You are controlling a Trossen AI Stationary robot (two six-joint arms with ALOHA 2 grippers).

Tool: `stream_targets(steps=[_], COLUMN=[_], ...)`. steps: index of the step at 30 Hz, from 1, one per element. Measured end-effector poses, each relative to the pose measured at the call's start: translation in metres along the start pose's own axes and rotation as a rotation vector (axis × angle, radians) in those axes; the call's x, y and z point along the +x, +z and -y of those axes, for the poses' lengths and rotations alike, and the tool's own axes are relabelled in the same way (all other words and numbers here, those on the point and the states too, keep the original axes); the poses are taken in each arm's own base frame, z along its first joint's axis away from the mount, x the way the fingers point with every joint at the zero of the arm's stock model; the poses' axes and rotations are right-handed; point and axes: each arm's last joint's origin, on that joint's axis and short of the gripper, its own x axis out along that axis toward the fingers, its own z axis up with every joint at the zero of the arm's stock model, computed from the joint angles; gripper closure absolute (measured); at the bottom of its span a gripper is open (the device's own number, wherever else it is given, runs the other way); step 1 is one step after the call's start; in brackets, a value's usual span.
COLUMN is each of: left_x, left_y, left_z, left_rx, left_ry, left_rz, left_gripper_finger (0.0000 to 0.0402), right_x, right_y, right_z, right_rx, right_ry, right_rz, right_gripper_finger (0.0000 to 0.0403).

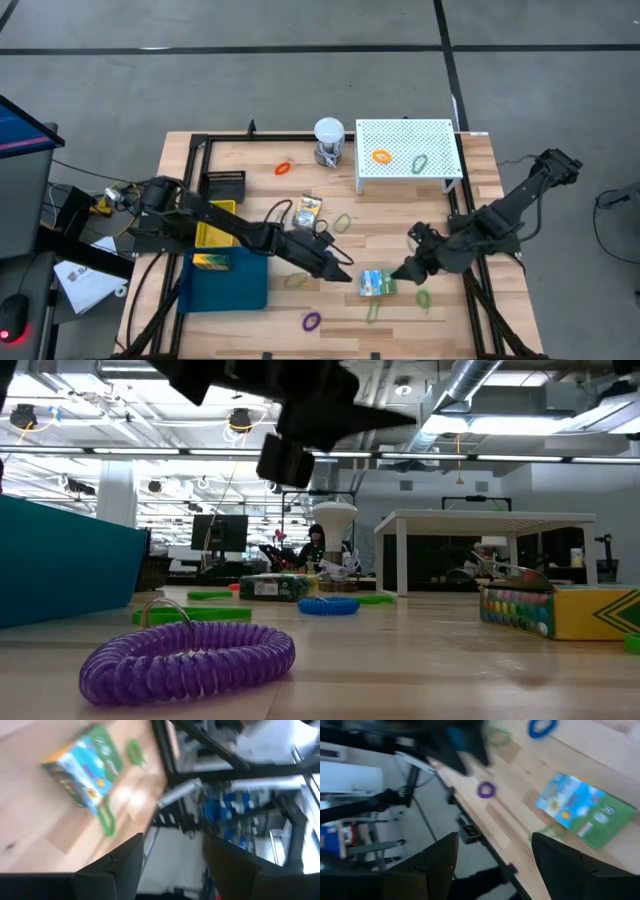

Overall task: Pick & Place Office Desk Supplies
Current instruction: Put the bottom crayon box into the blue bin

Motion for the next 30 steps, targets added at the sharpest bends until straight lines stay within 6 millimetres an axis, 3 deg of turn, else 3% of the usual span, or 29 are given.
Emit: stream_targets(steps=[7,14,23,30], left_x=[0.028,0.063,0.063,0.067], left_y=[-0.005,-0.008,-0.018,-0.019], left_z=[0.005,0.001,-0.015,-0.021], left_rx=[0.003,0.031,-0.022,-0.041], left_ry=[0.03,0.201,0.36,0.369], left_rz=[0.094,0.073,0.126,0.131], left_gripper_finger=[0.0199,0.0199,0.0197,0.0197], right_x=[-0.01,-0.012,-0.014,-0.014], right_y=[-0.004,-0.013,-0.017,-0.017], right_z=[-0.006,-0.008,-0.008,-0.009], right_rx=[-0.093,-0.16,-0.201,-0.233], right_ry=[0.088,0.114,0.123,0.127], right_rz=[-0.005,-0.034,-0.045,-0.042], right_gripper_finger=[0.0154,0.0154,0.0154,0.0154])
